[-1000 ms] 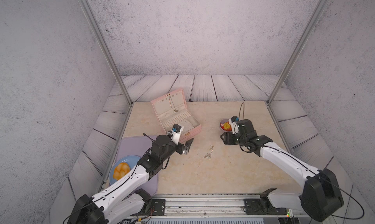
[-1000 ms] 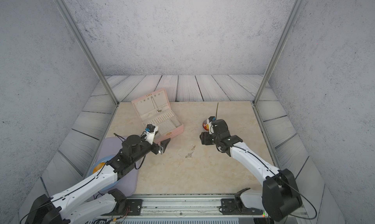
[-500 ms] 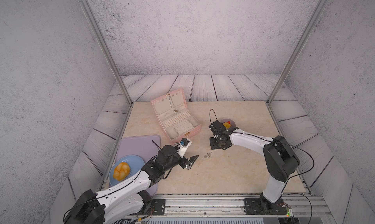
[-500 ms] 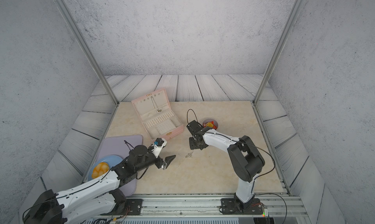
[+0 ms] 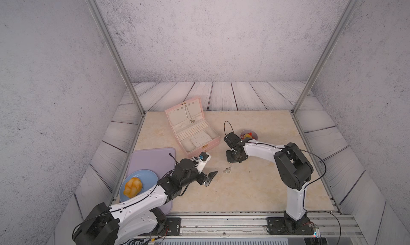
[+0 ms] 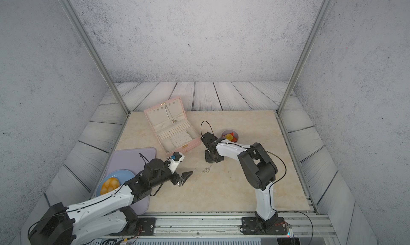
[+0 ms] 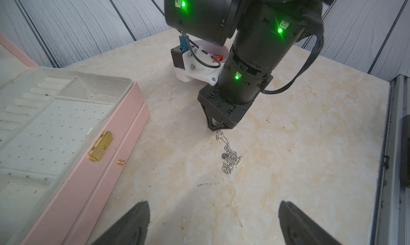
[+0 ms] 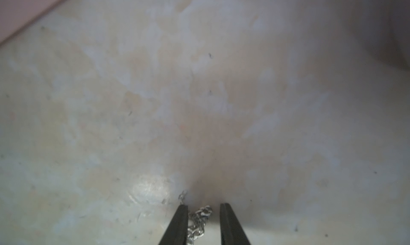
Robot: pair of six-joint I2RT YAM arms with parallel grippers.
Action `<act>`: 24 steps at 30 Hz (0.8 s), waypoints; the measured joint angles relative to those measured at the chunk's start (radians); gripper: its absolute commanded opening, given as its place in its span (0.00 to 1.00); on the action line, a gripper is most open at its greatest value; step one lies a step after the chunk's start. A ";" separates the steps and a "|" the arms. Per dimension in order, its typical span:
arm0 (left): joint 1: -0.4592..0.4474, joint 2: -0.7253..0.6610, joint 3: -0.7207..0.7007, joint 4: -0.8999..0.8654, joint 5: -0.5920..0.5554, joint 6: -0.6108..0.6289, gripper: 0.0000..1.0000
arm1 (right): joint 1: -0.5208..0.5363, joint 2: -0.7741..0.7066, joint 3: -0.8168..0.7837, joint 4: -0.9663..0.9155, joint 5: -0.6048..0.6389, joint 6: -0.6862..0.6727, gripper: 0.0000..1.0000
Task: Put jewelry chain into jewelry box
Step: Pick up the necklace from the center of the board.
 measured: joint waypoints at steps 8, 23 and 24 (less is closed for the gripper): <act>0.000 0.006 0.000 0.003 -0.014 0.000 0.97 | 0.008 0.006 -0.003 0.074 -0.042 0.004 0.00; 0.000 0.085 0.003 0.106 0.059 -0.007 0.97 | 0.035 -0.437 -0.243 0.266 -0.112 -0.097 0.00; 0.000 0.097 0.004 0.118 0.068 -0.008 0.97 | 0.035 -0.456 -0.256 0.279 -0.124 -0.099 0.00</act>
